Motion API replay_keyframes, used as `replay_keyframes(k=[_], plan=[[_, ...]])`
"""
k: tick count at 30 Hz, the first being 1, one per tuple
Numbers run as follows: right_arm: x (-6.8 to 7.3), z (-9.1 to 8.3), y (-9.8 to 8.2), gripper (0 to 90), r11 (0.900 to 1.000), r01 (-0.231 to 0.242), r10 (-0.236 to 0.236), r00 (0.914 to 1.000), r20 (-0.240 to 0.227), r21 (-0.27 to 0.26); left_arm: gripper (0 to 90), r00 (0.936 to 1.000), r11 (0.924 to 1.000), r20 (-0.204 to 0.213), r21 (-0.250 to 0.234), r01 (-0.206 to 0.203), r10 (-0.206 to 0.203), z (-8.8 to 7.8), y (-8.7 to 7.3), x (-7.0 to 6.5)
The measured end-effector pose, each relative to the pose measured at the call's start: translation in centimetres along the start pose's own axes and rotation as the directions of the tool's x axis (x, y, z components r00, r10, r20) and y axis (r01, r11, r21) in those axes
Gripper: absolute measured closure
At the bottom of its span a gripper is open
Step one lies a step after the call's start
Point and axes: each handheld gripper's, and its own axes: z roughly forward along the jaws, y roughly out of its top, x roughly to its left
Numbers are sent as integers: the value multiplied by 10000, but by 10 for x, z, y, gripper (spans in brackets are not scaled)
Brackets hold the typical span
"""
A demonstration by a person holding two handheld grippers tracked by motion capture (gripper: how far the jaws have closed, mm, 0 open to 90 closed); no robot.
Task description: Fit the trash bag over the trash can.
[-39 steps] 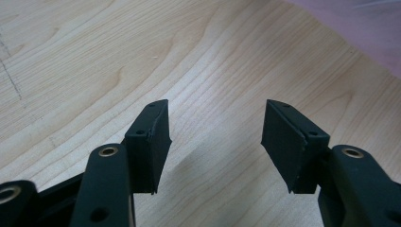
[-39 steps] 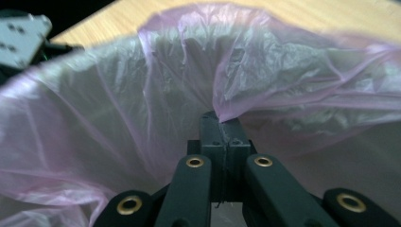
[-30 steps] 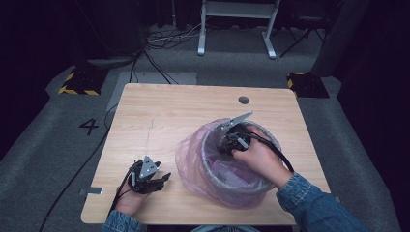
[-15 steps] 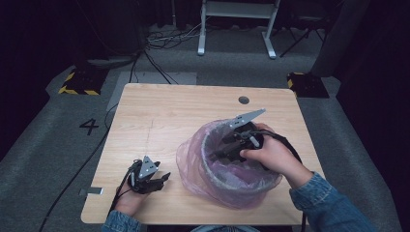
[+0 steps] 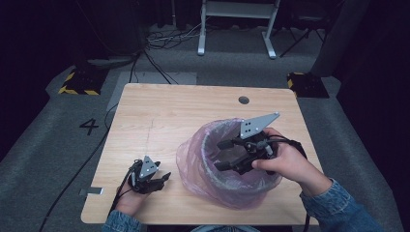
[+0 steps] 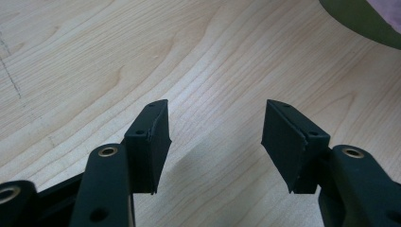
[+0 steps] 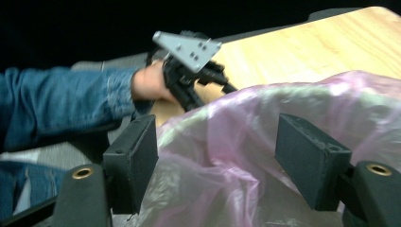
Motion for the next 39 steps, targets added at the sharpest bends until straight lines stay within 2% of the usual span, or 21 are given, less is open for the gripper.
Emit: replay_keyframes(k=[4, 7, 9, 11, 15, 21, 26, 28, 30, 35, 39], plan=[[1, 12, -5, 305, 9954, 623, -608, 9979, -229, 732, 422, 10000, 10000, -10, -6, -17, 17, 0, 0, 0], [-1, 21, -10, 297, 9868, 822, -815, 9966, -106, 1398, 422, 10000, 10000, -20, 16, -34, 34, 0, 0, 0], [-3, 28, -13, 292, 9811, 768, -771, 9970, -52, 1778, 422, 10000, 10000, -21, 15, -41, 41, 1, 0, 0], [-5, 36, -18, 278, 9728, 694, -759, 9969, 209, 2208, 422, 10000, 10000, -33, 13, -51, 51, 1, 0, 0], [-10, 49, -25, 255, 9607, 528, -688, 9964, 495, 2724, 422, 10000, 10000, -45, 21, -89, 89, 0, 0, 0], [-15, 64, -32, 218, 9467, 237, -628, 9917, 1120, 3212, 422, 10000, 10000, -43, -3, -52, 51, 0, 0, -1], [-19, 73, -37, 207, 9365, -102, -396, 9901, 1346, 3505, 422, 10000, 10000, -43, -11, -44, 44, 0, 0, 0], [-20, 73, -38, 210, 9366, -239, -268, 9899, 1394, 3496, 421, 10000, 10000, -49, -7, -53, 53, -1, -1, 0], [-19, 70, -37, 240, 9395, -186, -286, 9908, 1323, 3421, 421, 10000, 10000, -58, -22, -59, 59, -1, -1, 0], [-16, 48, -22, 237, 9713, -306, -46, 9891, 1473, 2358, 421, 9999, 10000, -127, -31, -22, 22, -2, -2, 0], [-15, 28, -9, 240, 9861, -215, -55, 9867, 1622, 1645, 421, 9995, 10000, -330, -58, -22, 20, -7, -6, -2]])
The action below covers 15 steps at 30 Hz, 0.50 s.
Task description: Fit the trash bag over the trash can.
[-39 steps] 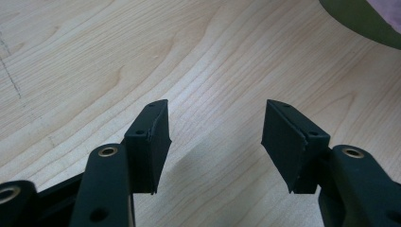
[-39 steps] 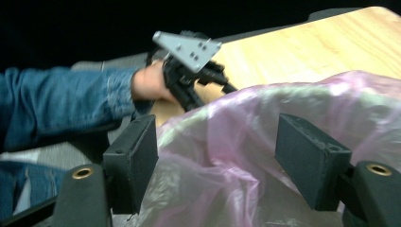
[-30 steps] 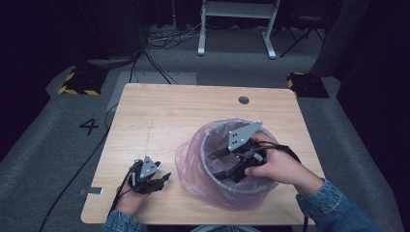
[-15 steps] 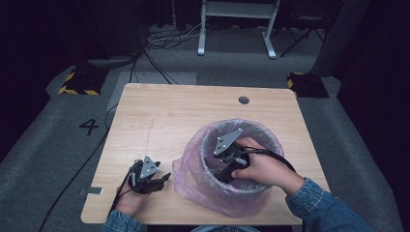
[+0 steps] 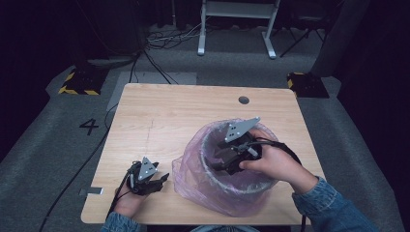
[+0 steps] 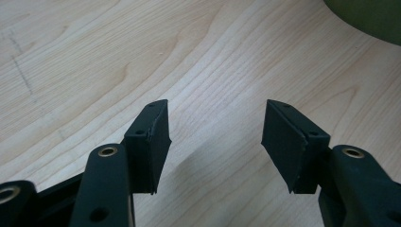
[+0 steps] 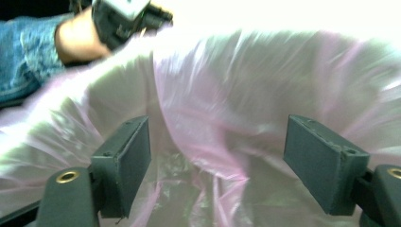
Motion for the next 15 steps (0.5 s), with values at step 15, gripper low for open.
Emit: replay_keyframes(k=[15], plan=[[-21, -60, 4, 268, 9734, -973, 1439, 9641, 2233, -2072, 417, 9994, 9987, -278, 454, 221, -208, 1, -7, 4]])
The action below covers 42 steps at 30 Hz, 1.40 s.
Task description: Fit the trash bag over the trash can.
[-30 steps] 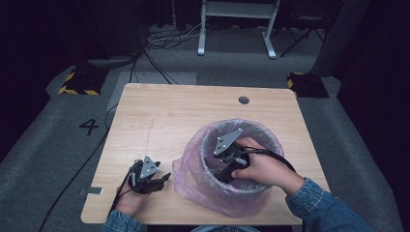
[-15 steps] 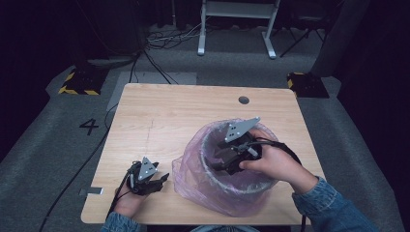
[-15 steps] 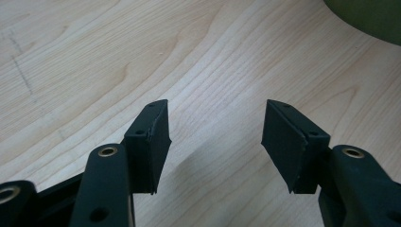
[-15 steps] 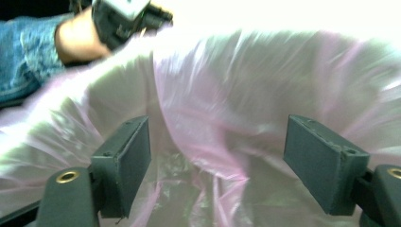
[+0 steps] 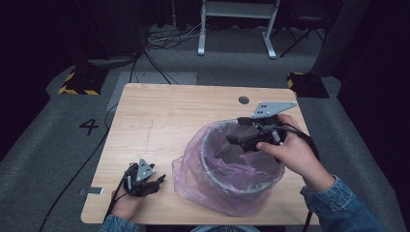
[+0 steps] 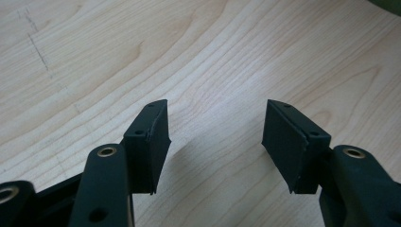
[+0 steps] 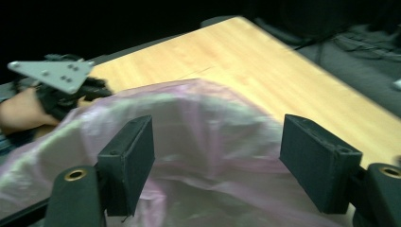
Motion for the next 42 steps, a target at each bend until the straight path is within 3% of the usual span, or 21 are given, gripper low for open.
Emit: replay_keyframes(k=[8, 14, 22, 28, 42], plan=[[-19, -24, -6, 268, 9994, -267, 284, 9963, 817, -221, 407, 9999, 9998, 38, 77, 168, -168, 2, -1, 4], [-34, -43, -15, 268, 9976, -573, 615, 9914, 1152, -390, 362, 9942, 9955, 552, 265, 910, -923, 2, -4, 13], [-53, -72, -37, 268, 9926, -1043, 1127, 9824, 1488, -627, 345, 9943, 9986, 963, 282, 441, -466, 0, -6, 19], [-65, -89, -58, 267, 9892, -1301, 1407, 9723, 1869, -681, 346, 9927, 9991, 1143, 224, 370, -394, 0, -7, 21], [-79, -98, -119, 259, 9765, -2117, 2154, 9466, 2401, -415, 334, 9931, 9993, 1118, 197, 321, -341, 0, -7, 21]])
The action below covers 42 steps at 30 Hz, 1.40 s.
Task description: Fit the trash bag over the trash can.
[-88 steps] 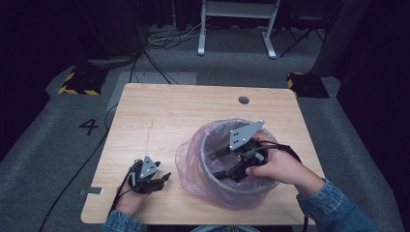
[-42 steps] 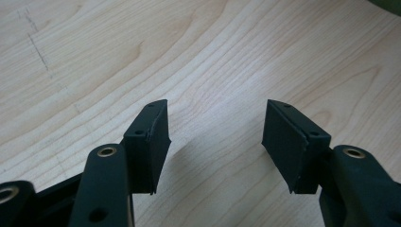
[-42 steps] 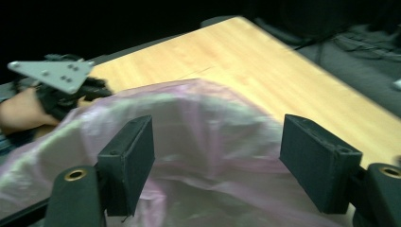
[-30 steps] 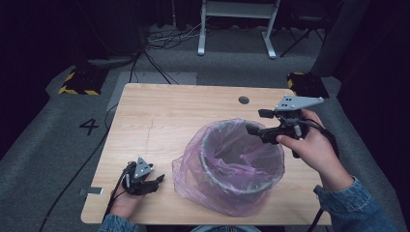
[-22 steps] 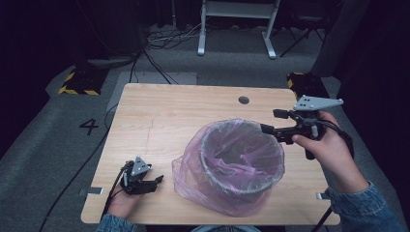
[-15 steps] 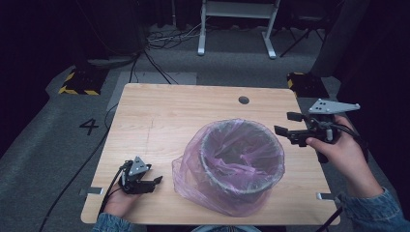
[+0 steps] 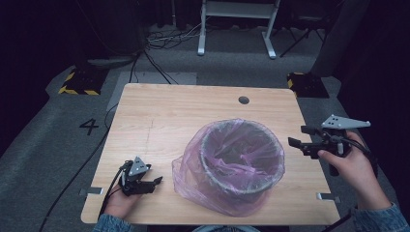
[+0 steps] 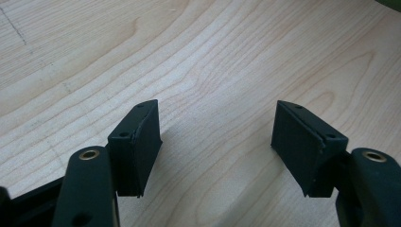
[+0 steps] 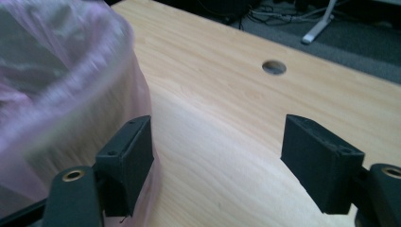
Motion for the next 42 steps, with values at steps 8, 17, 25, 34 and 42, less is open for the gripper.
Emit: replay_keyframes(k=[8, 17, 25, 34, 42], plan=[[-15, 8, -41, 255, 9972, -340, 316, 9988, 361, 662, 334, 9999, 9999, -98, 65, 117, -116, -1, -1, 1], [-22, 21, -83, 254, 9896, -748, 708, 9968, 367, 1231, 335, 9996, 9998, -168, 61, 211, -210, -2, -1, 4], [-17, 32, -116, 245, 9826, -896, 878, 9960, 181, 1625, 333, 9996, 9998, -197, 68, 212, -210, -2, -1, 4], [-5, 38, -138, 235, 9844, -998, 991, 9950, 122, 1447, 332, 9995, 9997, -217, 76, 218, -216, -2, -1, 4], [4, 42, -153, 238, 9895, -747, 683, 9962, 549, 1237, 331, 9995, 9997, -226, 74, 228, -226, -2, -1, 4]])
